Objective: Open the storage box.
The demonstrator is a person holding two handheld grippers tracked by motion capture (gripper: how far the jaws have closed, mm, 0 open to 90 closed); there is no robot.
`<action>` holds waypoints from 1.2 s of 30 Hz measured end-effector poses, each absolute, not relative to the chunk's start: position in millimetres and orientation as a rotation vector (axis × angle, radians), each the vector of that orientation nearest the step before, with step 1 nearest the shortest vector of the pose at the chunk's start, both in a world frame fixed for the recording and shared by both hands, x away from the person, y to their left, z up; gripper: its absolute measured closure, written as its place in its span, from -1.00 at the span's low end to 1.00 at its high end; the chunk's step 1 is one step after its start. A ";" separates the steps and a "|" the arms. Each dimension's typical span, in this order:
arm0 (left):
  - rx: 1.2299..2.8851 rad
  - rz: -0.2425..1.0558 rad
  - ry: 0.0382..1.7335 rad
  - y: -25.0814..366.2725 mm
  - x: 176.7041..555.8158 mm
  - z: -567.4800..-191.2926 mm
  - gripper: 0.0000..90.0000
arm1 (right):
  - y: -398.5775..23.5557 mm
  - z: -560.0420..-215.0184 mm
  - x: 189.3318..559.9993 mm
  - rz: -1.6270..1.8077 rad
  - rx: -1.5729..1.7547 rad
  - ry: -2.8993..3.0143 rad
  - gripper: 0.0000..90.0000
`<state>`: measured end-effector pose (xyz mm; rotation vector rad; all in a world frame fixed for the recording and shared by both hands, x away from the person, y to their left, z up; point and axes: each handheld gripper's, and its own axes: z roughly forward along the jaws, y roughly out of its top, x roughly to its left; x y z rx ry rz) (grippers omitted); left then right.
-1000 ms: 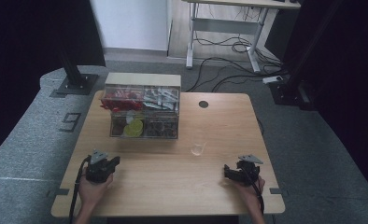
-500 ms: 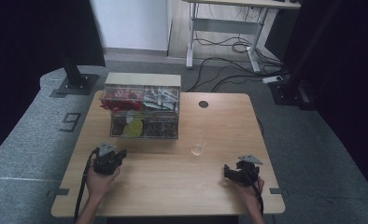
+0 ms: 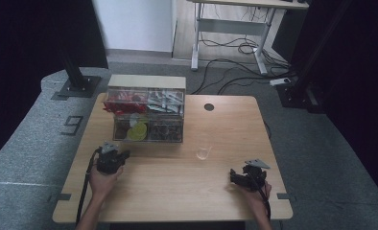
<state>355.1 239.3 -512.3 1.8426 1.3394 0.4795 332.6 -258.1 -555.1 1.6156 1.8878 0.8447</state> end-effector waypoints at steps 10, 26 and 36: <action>1.826 0.480 1.326 237.9 369.5 -504.4 1.00 | -258.2 -555.2 332.8 0.846 1.614 1.889 -0.71; 1.823 0.465 1.340 231.4 382.0 -500.7 1.00 | -258.4 -555.2 333.0 0.847 1.612 1.891 -0.71; 1.803 0.485 1.334 231.4 376.5 -495.2 1.00 | -258.3 -555.2 333.0 0.847 1.612 1.891 -0.71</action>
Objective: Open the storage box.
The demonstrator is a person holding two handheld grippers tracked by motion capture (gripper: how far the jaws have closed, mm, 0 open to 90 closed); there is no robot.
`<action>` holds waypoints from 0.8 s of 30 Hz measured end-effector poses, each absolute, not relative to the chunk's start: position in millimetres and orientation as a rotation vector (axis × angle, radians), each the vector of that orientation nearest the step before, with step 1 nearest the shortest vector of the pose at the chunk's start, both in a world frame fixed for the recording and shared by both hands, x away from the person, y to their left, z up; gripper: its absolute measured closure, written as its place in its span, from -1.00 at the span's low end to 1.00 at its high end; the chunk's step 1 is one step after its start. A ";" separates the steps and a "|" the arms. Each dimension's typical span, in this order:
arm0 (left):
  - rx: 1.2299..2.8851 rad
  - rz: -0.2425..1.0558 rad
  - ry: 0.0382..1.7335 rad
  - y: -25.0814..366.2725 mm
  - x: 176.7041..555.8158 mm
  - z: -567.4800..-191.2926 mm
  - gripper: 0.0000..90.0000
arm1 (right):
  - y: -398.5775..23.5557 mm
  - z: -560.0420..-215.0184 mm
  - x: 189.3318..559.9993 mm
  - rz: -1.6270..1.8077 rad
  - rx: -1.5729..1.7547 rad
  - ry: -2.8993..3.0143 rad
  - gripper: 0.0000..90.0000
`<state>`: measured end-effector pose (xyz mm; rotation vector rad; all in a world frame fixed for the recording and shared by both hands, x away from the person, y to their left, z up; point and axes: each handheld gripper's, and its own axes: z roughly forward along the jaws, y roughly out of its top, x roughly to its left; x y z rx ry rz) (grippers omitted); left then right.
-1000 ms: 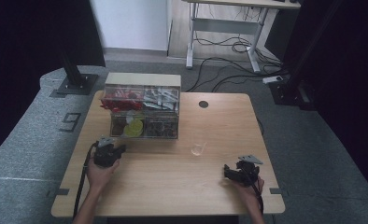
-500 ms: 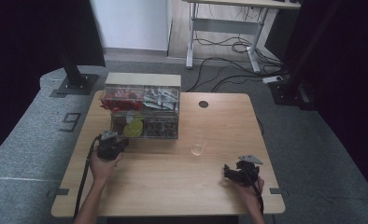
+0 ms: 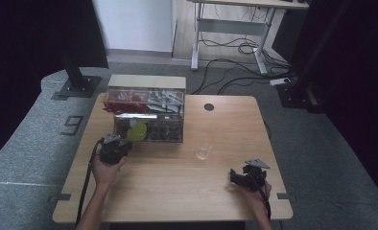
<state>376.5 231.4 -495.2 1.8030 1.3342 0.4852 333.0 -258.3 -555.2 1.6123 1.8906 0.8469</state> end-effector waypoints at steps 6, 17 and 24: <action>1.792 0.492 1.327 232.0 374.4 -491.6 1.00 | -258.3 -555.2 333.0 0.847 1.612 1.890 -0.71; 1.783 0.506 1.309 232.6 372.4 -485.2 1.00 | -258.4 -555.3 333.2 0.847 1.610 1.891 -0.71; 1.777 0.502 1.305 234.0 372.2 -483.7 1.00 | -258.6 -555.3 333.6 0.847 1.608 1.893 -0.71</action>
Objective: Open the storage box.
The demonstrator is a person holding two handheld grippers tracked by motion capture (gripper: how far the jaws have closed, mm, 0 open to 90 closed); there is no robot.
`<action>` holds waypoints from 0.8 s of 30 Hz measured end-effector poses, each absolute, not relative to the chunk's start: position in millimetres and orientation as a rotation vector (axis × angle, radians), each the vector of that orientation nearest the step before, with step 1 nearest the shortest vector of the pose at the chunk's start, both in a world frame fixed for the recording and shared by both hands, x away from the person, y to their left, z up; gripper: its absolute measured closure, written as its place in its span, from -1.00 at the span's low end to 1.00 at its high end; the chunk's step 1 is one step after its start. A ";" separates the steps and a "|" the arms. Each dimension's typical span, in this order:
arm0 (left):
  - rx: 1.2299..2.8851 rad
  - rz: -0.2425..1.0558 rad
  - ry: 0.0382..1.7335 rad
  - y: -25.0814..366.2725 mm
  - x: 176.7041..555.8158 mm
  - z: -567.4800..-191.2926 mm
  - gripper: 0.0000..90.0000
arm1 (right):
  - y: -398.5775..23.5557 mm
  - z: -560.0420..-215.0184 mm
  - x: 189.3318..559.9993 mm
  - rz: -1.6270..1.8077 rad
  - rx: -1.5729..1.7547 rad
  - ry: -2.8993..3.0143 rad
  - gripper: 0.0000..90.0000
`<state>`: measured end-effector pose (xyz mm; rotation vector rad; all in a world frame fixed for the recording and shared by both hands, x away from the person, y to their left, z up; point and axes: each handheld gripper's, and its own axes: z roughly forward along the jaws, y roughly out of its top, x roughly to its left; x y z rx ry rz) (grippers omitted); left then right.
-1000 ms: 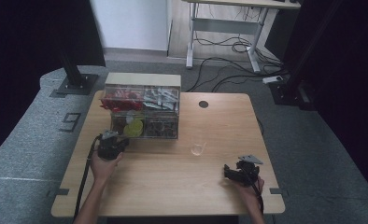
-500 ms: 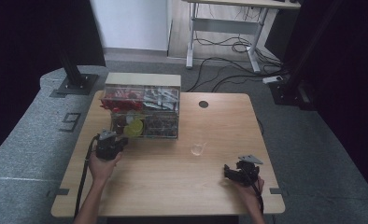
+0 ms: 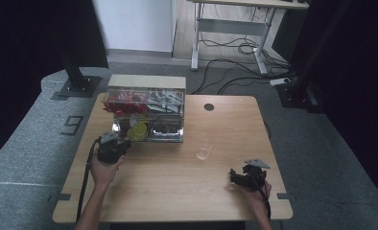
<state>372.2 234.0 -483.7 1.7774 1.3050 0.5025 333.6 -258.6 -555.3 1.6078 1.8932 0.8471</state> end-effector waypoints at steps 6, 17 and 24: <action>1.764 0.510 1.297 238.8 371.0 -477.2 1.00 | -258.7 -555.3 333.5 0.846 1.611 1.891 -0.71; 1.762 0.511 1.291 240.0 374.2 -465.3 1.00 | -258.8 -555.3 333.6 0.845 1.611 1.888 -0.71; 1.766 0.502 1.289 238.6 377.7 -458.9 1.00 | -258.9 -555.3 333.6 0.845 1.611 1.888 -0.71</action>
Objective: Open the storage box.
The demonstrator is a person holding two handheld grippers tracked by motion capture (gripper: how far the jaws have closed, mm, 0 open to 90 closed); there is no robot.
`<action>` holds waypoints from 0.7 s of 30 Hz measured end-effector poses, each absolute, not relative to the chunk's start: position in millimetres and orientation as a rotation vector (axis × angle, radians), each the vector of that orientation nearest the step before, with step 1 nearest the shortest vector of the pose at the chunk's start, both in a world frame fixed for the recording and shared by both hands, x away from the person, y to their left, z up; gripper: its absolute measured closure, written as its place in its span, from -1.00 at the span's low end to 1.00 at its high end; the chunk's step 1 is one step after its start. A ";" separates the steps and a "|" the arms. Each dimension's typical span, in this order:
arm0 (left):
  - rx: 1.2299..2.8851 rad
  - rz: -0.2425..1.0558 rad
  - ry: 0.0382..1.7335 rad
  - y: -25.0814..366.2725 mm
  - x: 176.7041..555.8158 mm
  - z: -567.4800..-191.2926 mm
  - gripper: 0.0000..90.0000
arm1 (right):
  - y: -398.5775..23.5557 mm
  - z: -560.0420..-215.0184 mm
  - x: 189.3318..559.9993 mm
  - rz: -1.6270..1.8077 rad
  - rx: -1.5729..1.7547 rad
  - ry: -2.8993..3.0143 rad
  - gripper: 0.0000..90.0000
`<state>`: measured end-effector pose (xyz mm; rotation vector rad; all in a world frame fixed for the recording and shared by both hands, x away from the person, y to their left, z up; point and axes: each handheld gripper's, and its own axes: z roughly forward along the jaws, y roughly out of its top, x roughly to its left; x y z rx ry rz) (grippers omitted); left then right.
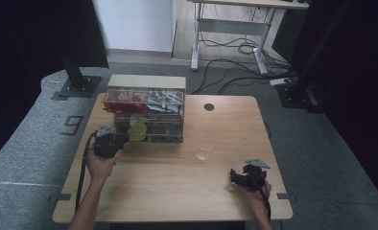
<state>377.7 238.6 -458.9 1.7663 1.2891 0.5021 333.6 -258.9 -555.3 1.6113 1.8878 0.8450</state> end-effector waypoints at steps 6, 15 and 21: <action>1.766 0.494 1.297 239.2 383.5 -452.2 1.00 | -258.9 -555.3 333.6 0.845 1.611 1.888 -0.71; 1.759 0.479 1.307 240.9 388.7 -447.2 1.00 | -258.9 -555.3 333.6 0.845 1.611 1.887 -0.70; 1.751 0.483 1.301 240.9 389.2 -438.8 1.00 | -258.9 -555.3 333.6 0.845 1.610 1.887 -0.70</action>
